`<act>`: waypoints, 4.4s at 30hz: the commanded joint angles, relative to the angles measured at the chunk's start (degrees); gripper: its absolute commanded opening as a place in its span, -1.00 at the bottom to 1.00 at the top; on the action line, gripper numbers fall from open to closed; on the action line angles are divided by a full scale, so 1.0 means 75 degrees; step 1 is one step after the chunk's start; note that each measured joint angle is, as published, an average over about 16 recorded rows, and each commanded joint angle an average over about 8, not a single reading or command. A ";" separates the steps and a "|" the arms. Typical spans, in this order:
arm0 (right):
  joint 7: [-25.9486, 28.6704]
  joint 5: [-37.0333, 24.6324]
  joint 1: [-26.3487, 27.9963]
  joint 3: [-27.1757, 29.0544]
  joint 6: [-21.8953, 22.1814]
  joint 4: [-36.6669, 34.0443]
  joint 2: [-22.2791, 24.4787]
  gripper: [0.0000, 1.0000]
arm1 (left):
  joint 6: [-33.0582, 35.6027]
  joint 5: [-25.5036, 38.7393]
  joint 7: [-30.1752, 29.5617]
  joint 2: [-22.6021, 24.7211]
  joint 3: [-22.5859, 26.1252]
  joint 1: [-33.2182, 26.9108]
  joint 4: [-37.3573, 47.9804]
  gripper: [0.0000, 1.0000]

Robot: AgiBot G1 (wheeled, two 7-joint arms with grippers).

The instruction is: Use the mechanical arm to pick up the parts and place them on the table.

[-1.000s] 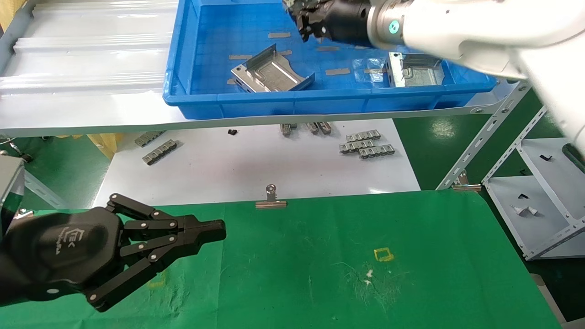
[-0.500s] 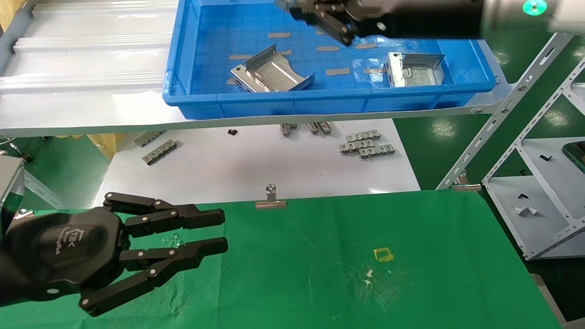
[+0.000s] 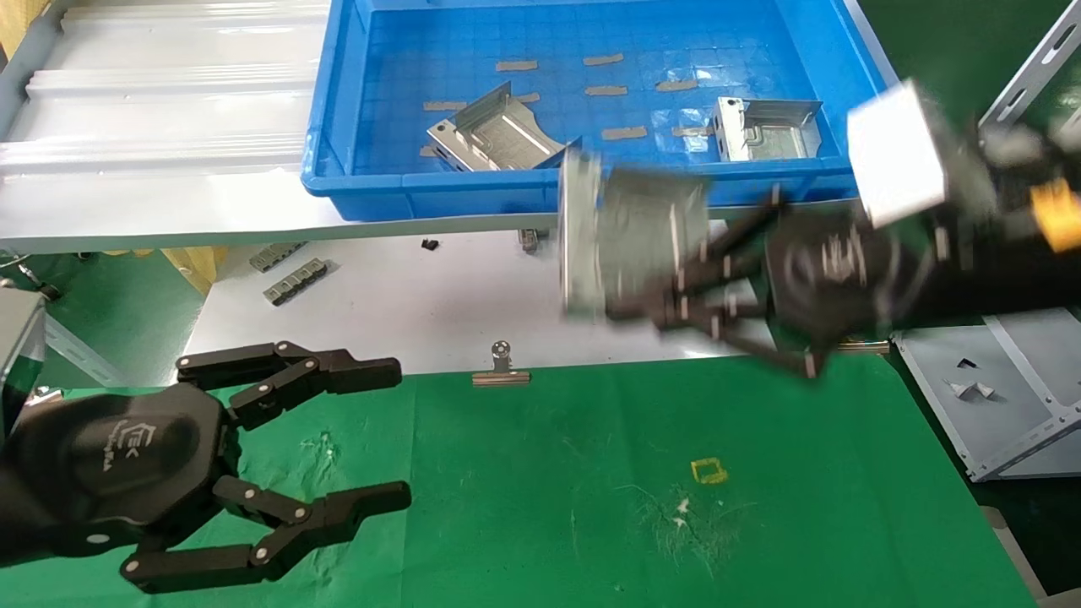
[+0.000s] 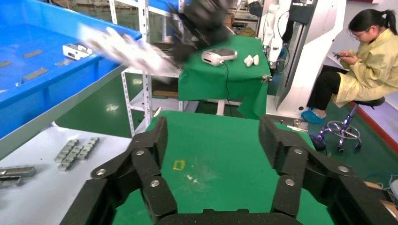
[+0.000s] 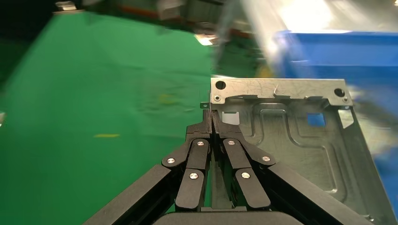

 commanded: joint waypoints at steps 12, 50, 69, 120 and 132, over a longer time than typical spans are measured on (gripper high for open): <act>-0.2678 -0.0622 -0.1211 -0.1610 0.0089 -0.0288 0.0319 -1.00 | 0.0000 0.0000 0.0000 0.0000 0.0000 0.0000 0.0000 1.00; -0.5483 -0.0819 -0.1808 -0.1651 0.0779 -0.5102 -0.1657 -1.00 | 0.0000 0.0000 0.0000 0.0000 0.0001 0.0000 0.0000 1.00; -0.5752 -0.1050 -0.1828 -0.1810 0.0765 -0.5363 -0.1885 1.00 | 0.0000 -0.0001 0.0000 0.0000 0.0001 0.0000 0.0000 1.00; -0.2250 0.0018 -0.2665 0.0613 0.0127 -0.2622 -0.0809 1.00 | -0.0003 -0.0002 0.0001 -0.0001 0.0001 0.0001 0.0003 1.00; -0.0916 0.0294 -0.3709 0.2082 0.0283 -0.0735 -0.0250 1.00 | -0.0003 -0.0002 0.0001 -0.0001 0.0001 0.0001 0.0003 1.00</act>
